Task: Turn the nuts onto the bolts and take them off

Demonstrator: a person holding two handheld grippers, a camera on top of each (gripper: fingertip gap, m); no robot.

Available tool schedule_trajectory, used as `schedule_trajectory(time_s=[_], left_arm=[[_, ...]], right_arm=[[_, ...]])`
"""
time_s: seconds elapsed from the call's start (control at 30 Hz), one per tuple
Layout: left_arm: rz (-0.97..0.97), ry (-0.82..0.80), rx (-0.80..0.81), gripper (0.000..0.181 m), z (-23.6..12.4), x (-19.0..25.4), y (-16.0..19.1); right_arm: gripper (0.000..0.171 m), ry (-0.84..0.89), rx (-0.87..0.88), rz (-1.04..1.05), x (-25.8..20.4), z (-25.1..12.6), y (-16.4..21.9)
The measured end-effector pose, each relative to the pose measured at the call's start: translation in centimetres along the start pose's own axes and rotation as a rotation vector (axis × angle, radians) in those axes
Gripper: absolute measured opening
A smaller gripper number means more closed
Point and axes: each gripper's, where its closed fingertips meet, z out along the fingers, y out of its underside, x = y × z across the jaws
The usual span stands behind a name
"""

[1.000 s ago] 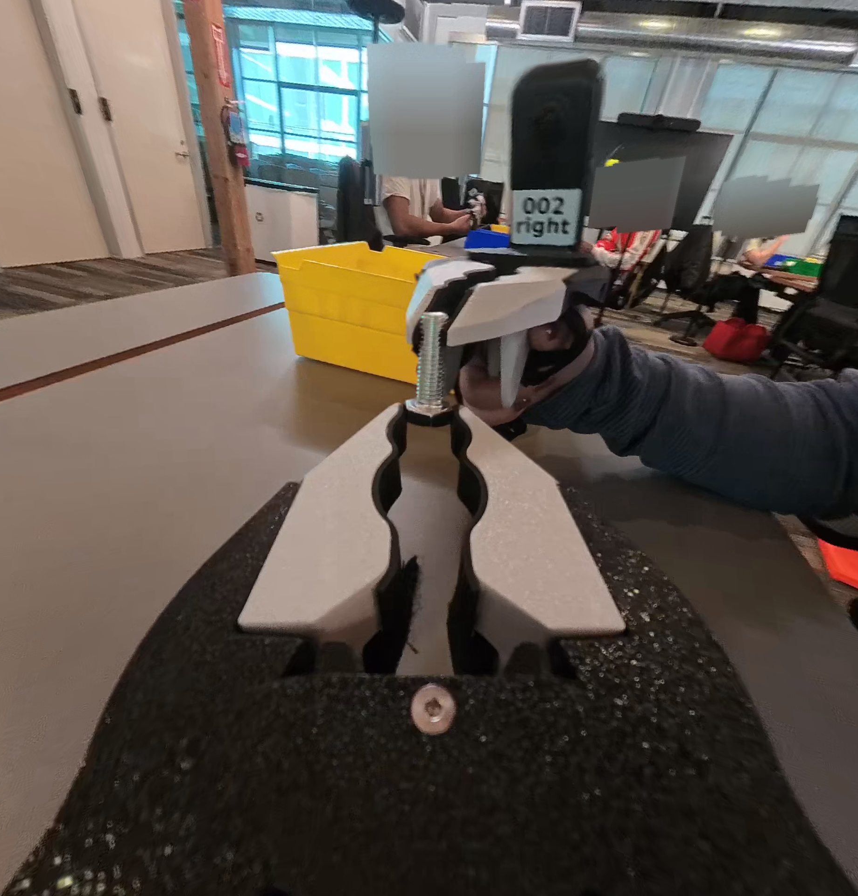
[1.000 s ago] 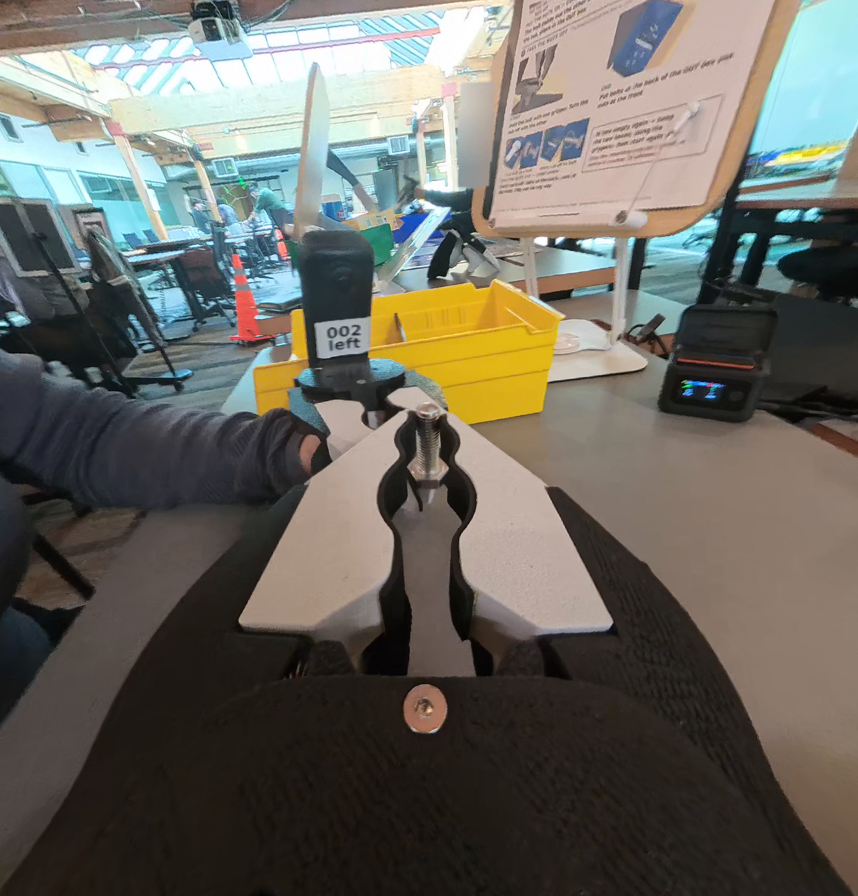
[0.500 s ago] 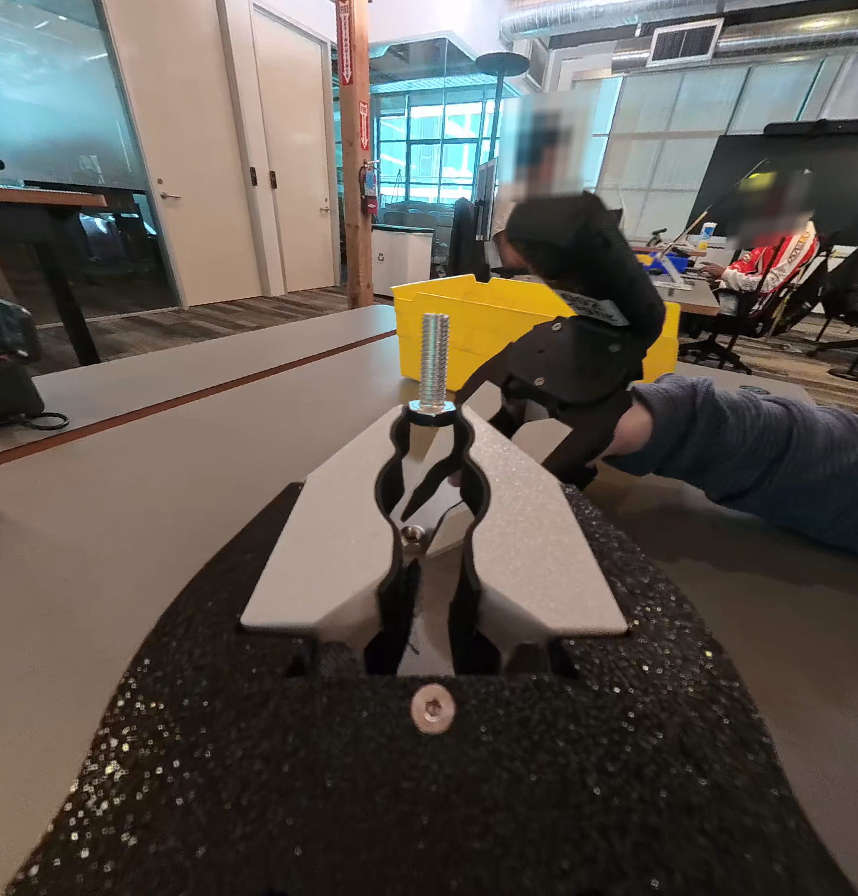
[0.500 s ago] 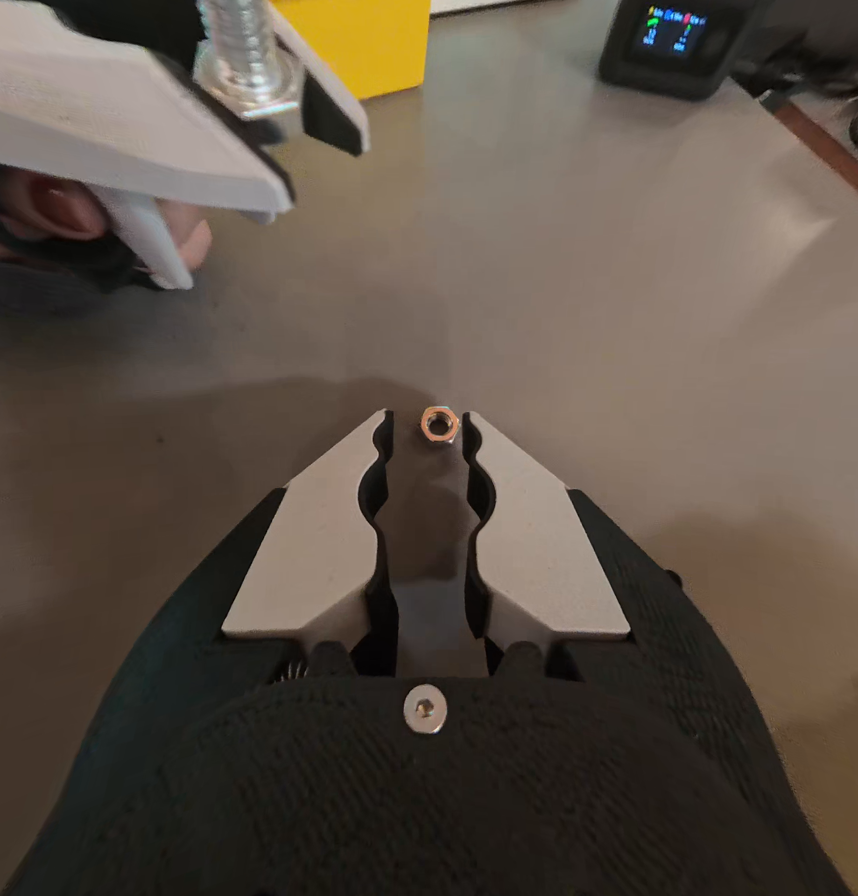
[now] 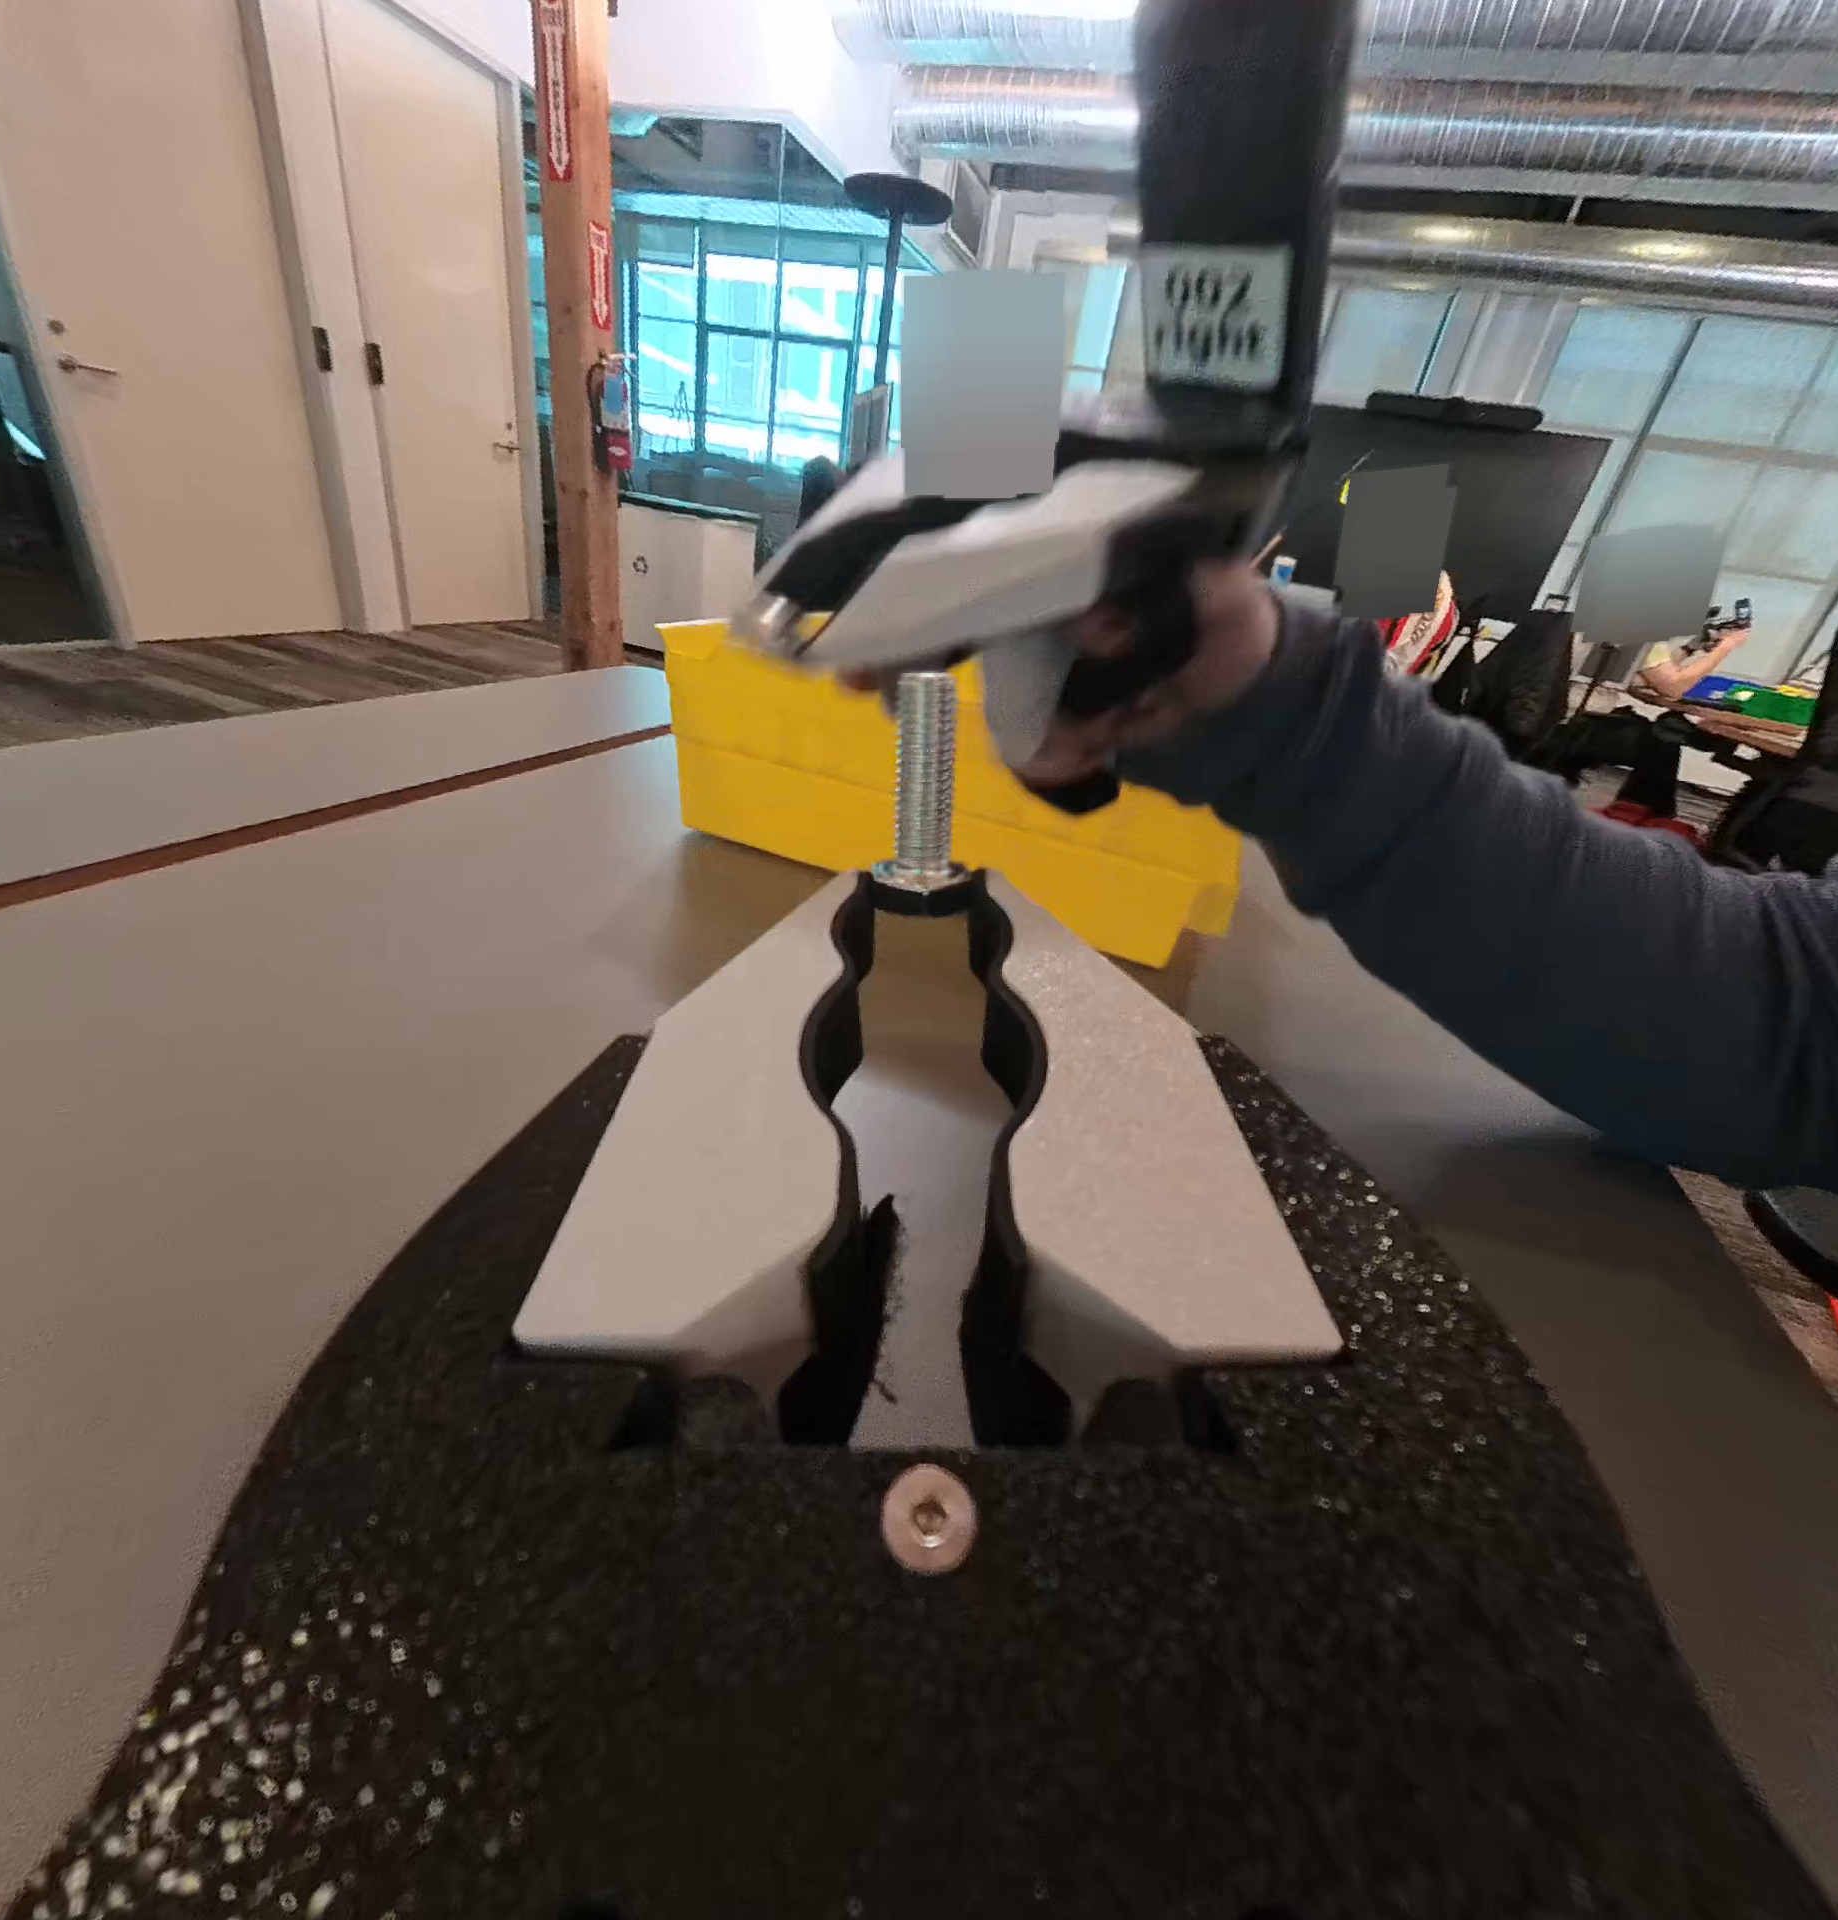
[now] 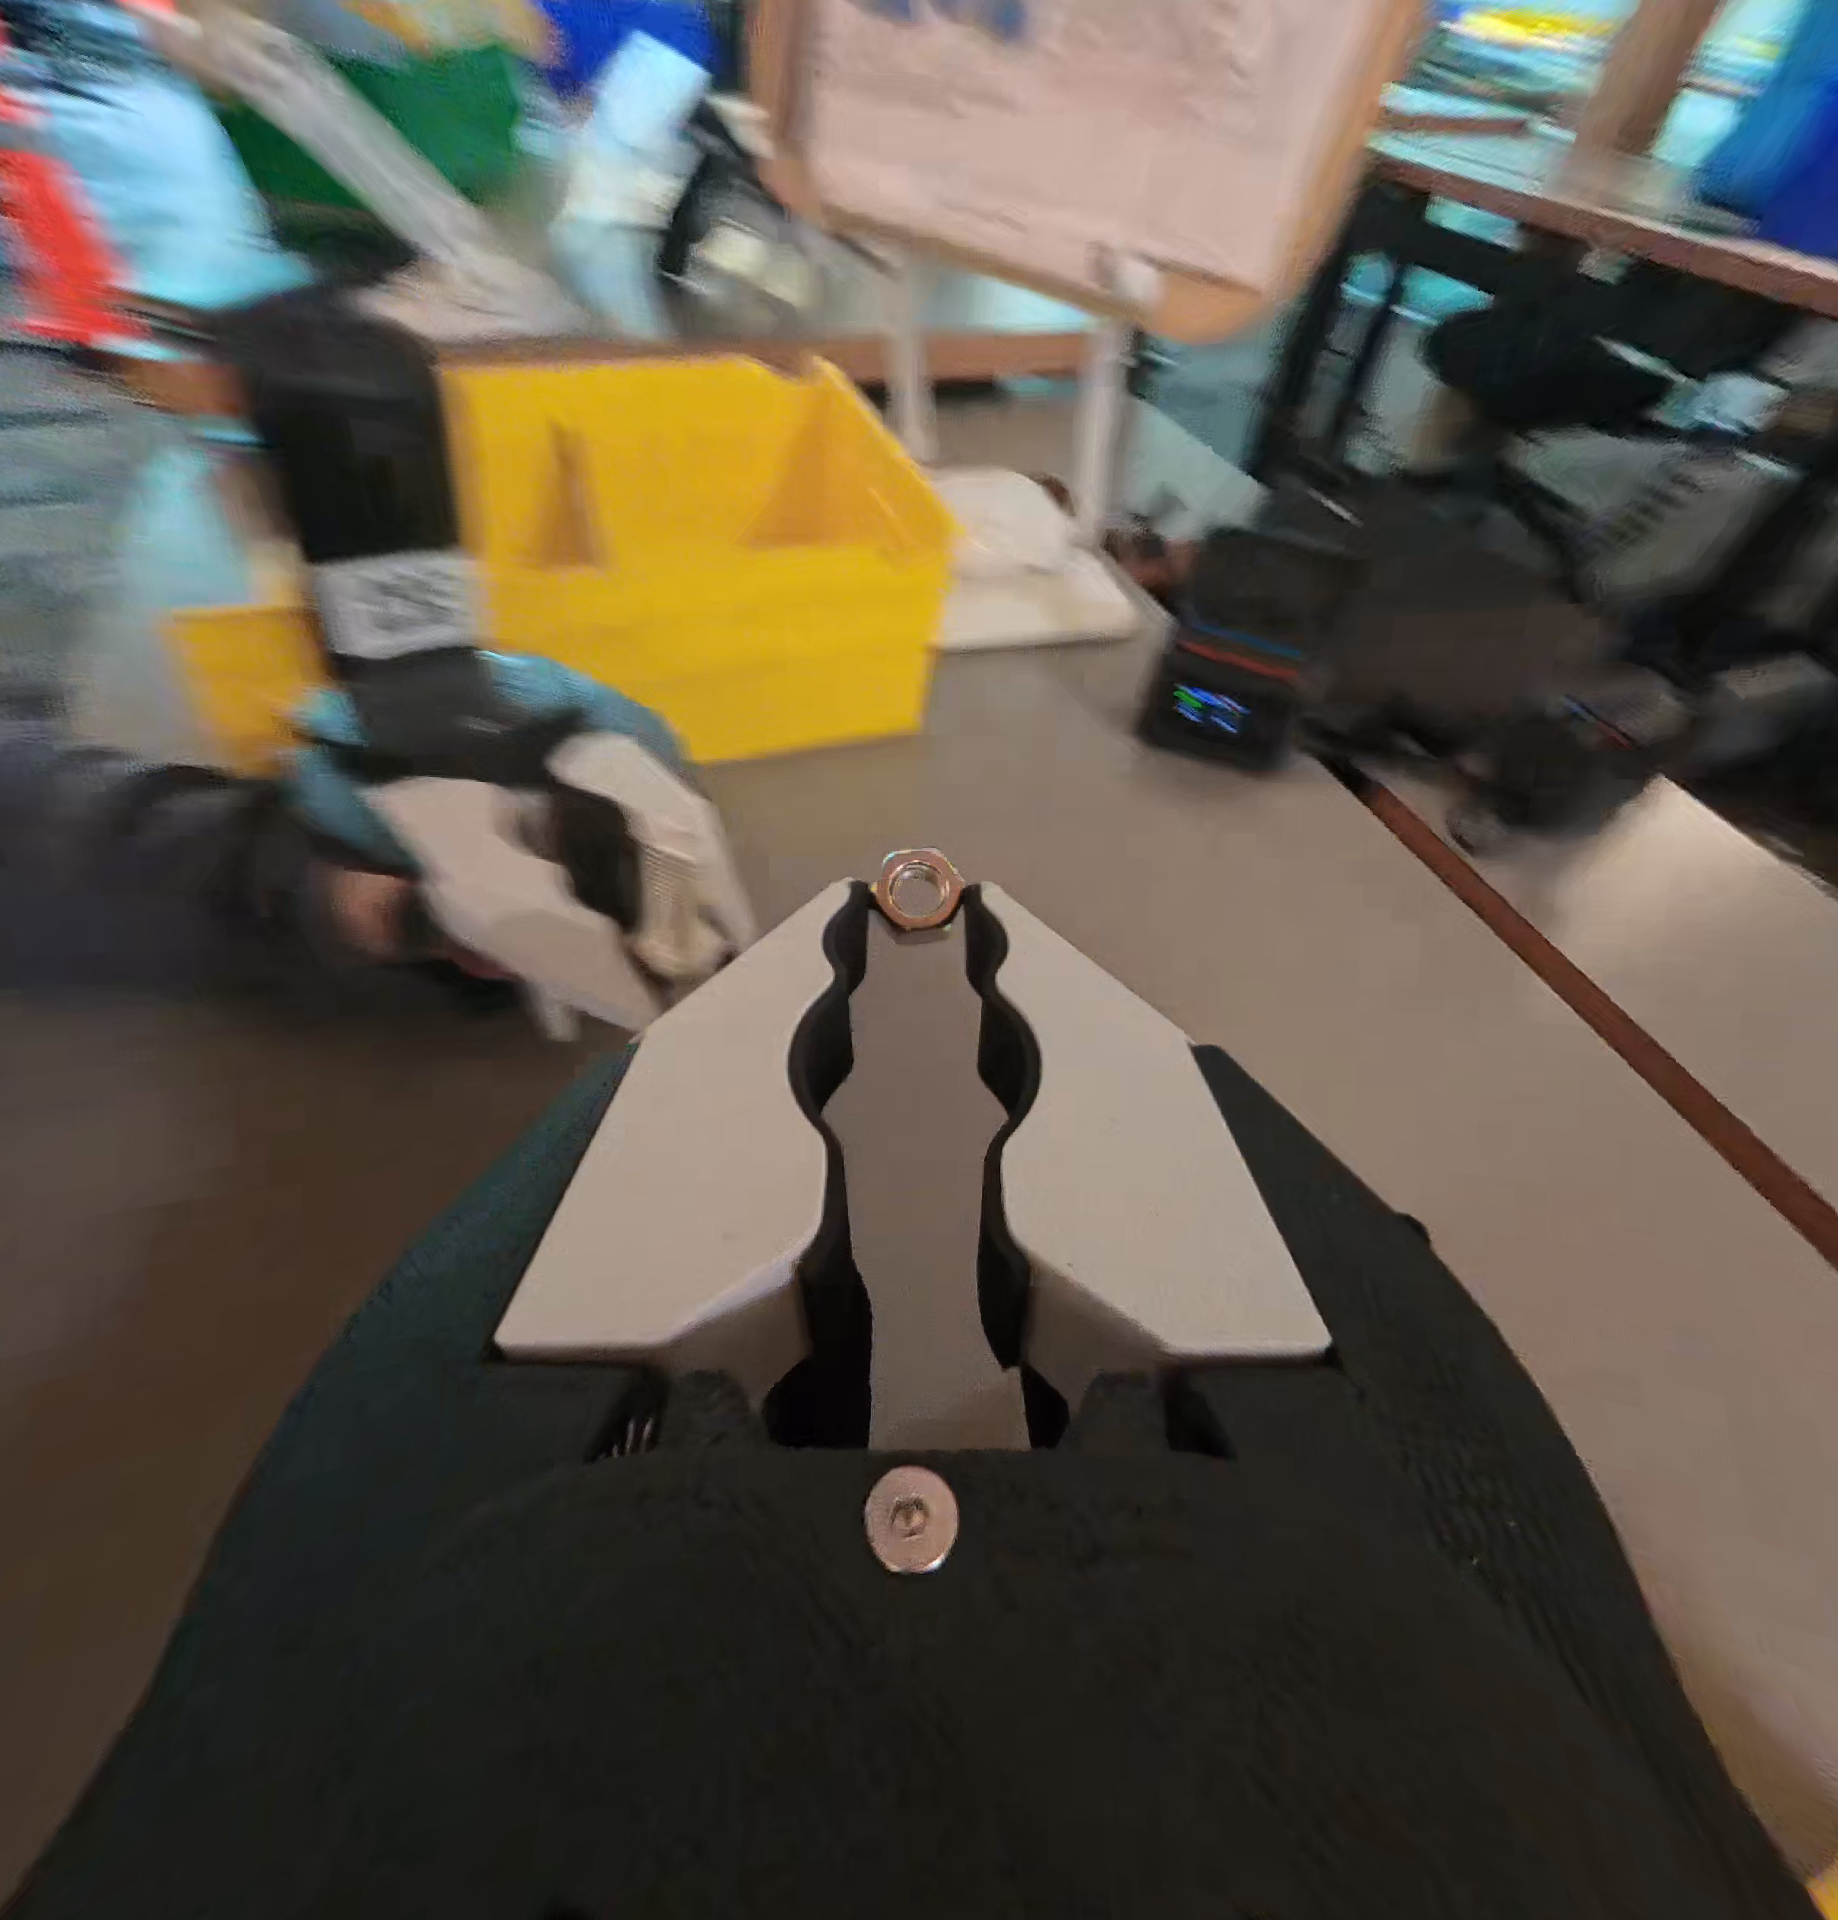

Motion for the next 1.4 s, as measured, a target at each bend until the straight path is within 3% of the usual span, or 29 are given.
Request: schedule_trajectory(time_s=[0.07, 0.13, 0.43, 1.0, 1.4], left_arm=[[-0.010, 0.035, -0.013, 0.016, 0.2, 0.5, 0.2], [-0.001, 0.064, -0.021, 0.016, 0.3, 1.1, 0.4], [0.050, 0.106, -0.092, 0.016, 0.8, 2.2, 1.4], [0.072, 0.122, -0.123, 0.016, 0.9, 2.7, 1.9], [0.031, 0.130, -0.098, 0.015, 0.8, 2.5, 1.5]], right_arm=[[0.017, -0.149, 0.033, -0.005, -2.2, -1.5, -2.3], [0.017, -0.175, 0.015, -0.040, -3.2, -2.3, -3.0], [0.017, -0.194, -0.286, -0.130, -4.9, -2.5, 0.4], [0.017, -0.201, -0.364, -0.124, -5.7, -2.3, 1.4], [0.017, -0.198, -0.315, -0.108, -5.5, -2.1, 0.8]])
